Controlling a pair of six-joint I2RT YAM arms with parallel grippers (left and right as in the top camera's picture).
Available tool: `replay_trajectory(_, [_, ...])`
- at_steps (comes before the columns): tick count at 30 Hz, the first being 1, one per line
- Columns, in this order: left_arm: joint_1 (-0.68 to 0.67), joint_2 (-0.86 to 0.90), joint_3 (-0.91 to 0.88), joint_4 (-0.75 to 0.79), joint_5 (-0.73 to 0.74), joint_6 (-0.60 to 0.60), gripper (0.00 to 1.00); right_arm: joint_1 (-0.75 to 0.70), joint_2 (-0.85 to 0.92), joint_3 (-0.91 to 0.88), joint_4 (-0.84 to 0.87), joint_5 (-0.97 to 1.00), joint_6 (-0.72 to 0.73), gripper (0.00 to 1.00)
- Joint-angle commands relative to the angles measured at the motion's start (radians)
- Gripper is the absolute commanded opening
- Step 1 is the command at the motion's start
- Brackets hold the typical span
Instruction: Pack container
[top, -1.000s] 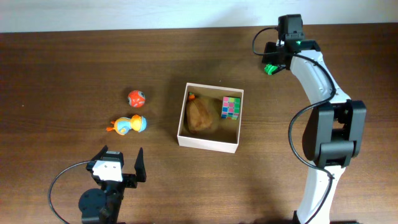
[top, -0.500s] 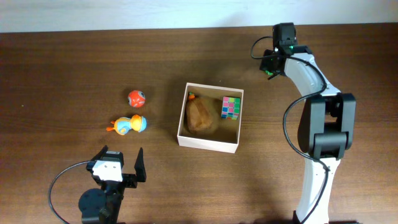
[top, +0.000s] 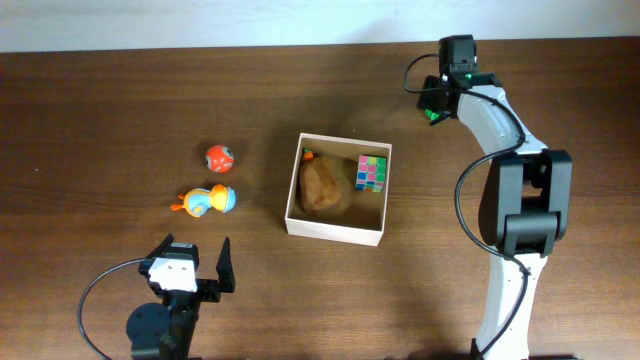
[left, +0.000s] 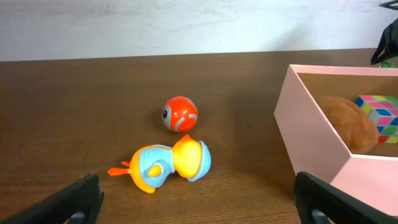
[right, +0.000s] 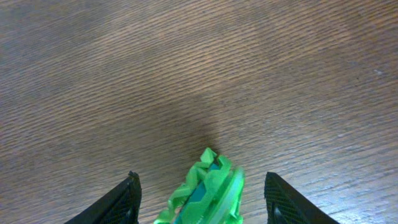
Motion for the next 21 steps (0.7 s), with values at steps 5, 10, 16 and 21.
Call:
replay_trajectory(5, [0.007,-0.01,-0.005,0.0,0.01,0.019,0.99,0.015,0.009,0.015,0.016,-0.033,0.008,0.58])
replay_trajectory(10, [0.007,-0.01,-0.005,0.0,0.01,0.019,0.99,0.037,0.016,0.015,0.039,-0.049,-0.016,0.58])
replay_trajectory(16, [0.007,-0.01,-0.005,0.0,0.01,0.019,0.99,0.069,0.039,0.015,0.061,-0.051,-0.019,0.58])
replay_trajectory(21, [0.007,-0.01,-0.005,0.0,0.01,0.019,0.99,0.08,0.052,0.015,0.052,-0.051,-0.018,0.57])
